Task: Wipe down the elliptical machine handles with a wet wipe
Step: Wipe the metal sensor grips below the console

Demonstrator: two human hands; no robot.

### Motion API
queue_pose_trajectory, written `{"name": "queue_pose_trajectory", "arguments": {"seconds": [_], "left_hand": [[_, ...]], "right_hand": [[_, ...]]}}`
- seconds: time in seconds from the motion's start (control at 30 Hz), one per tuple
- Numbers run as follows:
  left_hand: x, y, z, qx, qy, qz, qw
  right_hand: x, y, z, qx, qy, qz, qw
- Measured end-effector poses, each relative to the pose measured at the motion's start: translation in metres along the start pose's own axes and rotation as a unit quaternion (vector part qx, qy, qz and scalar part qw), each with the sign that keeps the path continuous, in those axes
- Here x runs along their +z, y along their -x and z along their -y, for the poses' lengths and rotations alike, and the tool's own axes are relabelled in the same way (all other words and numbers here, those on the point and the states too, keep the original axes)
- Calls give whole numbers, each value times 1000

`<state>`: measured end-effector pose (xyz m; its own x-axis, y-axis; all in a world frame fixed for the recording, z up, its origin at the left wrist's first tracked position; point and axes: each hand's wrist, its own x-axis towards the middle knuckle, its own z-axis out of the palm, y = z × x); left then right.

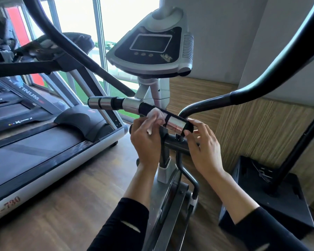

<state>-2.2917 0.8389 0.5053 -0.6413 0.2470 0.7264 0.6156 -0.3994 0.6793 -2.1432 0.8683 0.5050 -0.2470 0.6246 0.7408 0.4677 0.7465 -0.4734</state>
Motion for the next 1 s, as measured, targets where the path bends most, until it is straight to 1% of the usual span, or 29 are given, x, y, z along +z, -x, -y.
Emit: {"name": "queue_pose_trajectory", "arguments": {"seconds": [0.1, 0.23, 0.37, 0.53, 0.67, 0.73, 0.83, 0.9, 0.93, 1.0], "left_hand": [[0, -4, 0, -29, 18, -19, 999], [1, 8, -9, -46, 57, 3, 997], [-1, -1, -5, -91, 83, -35, 992], [1, 11, -3, -74, 98, 10, 992], [0, 5, 0, -95, 117, -23, 988], [0, 7, -2, -62, 93, -9, 994], [-1, 9, -9, 38, 14, 24, 999], [1, -2, -12, 112, -45, 52, 991], [2, -9, -12, 139, -70, 79, 985], [6, -20, -14, 177, -103, 159, 966]], "right_hand": [[0, 0, -2, -1, 9, 0, 1000], [-1, 0, 0, 3, 14, 6, 1000], [-1, 3, -1, 16, 14, 14, 1000], [-1, 2, -2, 10, 14, 14, 1000], [-3, 1, -2, 11, 18, 18, 1000], [-3, 1, -1, 12, 14, 14, 1000], [-2, 1, -1, 16, 3, 5, 1000], [-1, 3, 0, 19, -1, 0, 1000], [-2, 3, 0, 19, -3, -3, 1000], [-3, 4, 2, 23, -11, -10, 1000]]}}
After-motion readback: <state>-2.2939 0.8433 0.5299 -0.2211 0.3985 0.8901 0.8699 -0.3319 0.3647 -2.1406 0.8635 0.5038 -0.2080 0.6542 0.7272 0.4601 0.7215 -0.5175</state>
